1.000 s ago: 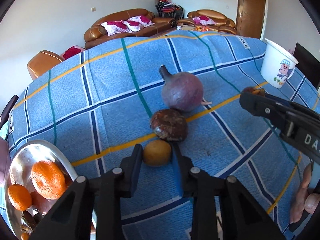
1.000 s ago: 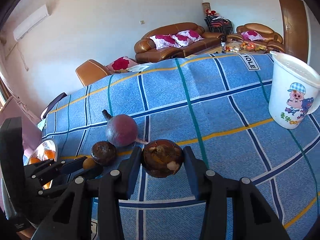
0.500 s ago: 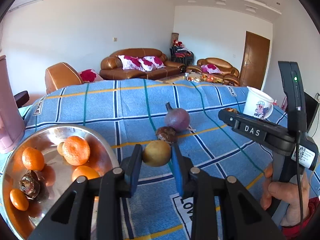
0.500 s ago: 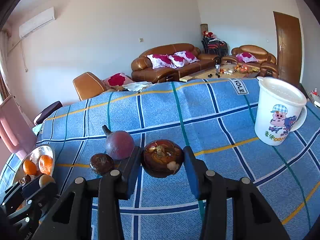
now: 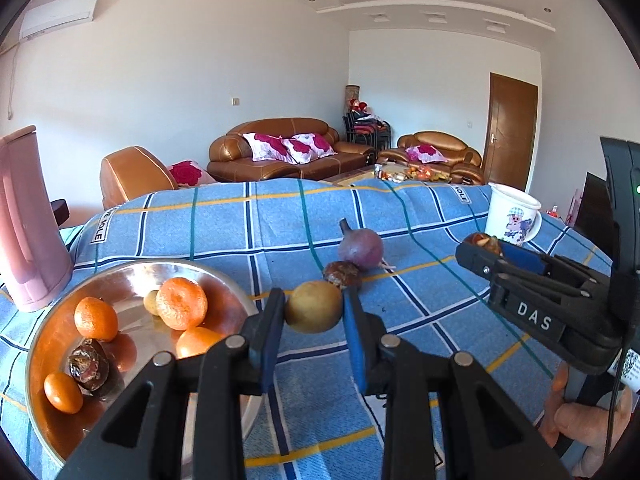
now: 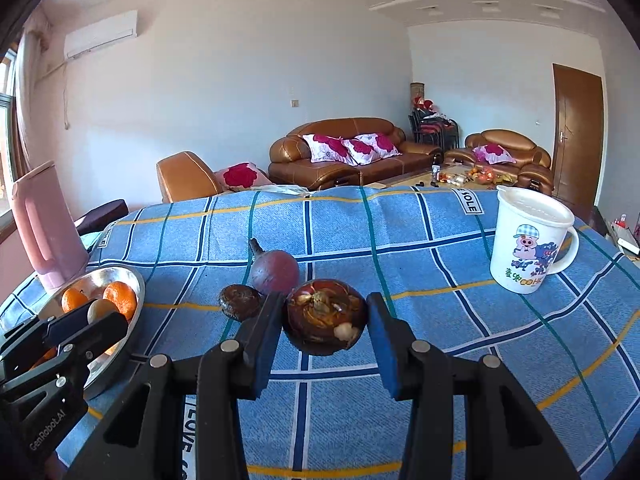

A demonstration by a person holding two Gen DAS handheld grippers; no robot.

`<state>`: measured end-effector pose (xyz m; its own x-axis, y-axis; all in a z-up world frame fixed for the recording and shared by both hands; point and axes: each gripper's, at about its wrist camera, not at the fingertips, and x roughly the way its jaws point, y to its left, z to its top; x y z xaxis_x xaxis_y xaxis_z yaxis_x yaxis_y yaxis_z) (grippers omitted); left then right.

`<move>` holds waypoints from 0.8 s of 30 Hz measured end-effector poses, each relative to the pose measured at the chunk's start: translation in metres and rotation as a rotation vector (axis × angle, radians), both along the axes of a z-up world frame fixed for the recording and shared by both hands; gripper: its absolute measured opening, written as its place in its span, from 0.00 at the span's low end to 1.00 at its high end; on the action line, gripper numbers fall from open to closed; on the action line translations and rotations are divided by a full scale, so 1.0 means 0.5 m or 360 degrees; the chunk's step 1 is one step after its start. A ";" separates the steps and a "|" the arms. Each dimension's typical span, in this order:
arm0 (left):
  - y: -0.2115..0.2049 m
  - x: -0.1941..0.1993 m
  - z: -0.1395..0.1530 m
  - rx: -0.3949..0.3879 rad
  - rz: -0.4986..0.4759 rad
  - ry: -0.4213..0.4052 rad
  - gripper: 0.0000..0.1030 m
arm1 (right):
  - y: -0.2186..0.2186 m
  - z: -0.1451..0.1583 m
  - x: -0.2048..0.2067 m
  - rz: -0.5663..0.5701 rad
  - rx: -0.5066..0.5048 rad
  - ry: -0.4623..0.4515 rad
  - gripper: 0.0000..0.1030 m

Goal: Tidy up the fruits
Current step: 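Carry the yellow fruit and mangosteen over the steel bowl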

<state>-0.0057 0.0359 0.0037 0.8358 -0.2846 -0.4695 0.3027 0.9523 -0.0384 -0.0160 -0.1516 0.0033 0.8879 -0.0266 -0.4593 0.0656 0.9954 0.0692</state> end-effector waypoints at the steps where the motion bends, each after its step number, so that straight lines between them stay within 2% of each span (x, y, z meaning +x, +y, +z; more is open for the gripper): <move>1: 0.003 -0.002 0.000 -0.0003 0.0008 0.0000 0.30 | 0.003 0.000 -0.006 0.0002 -0.0001 -0.0004 0.44; 6: 0.024 -0.015 0.000 0.0003 0.0046 -0.0009 0.30 | 0.021 0.005 -0.027 0.0003 -0.0007 -0.0015 0.44; 13: 0.045 -0.035 0.003 0.0071 0.0092 -0.0071 0.30 | 0.060 0.007 -0.043 0.0024 -0.0049 -0.0036 0.44; 24: 0.109 -0.031 0.013 0.0088 0.0188 -0.0096 0.30 | 0.162 0.006 -0.041 0.0156 -0.0049 -0.0023 0.44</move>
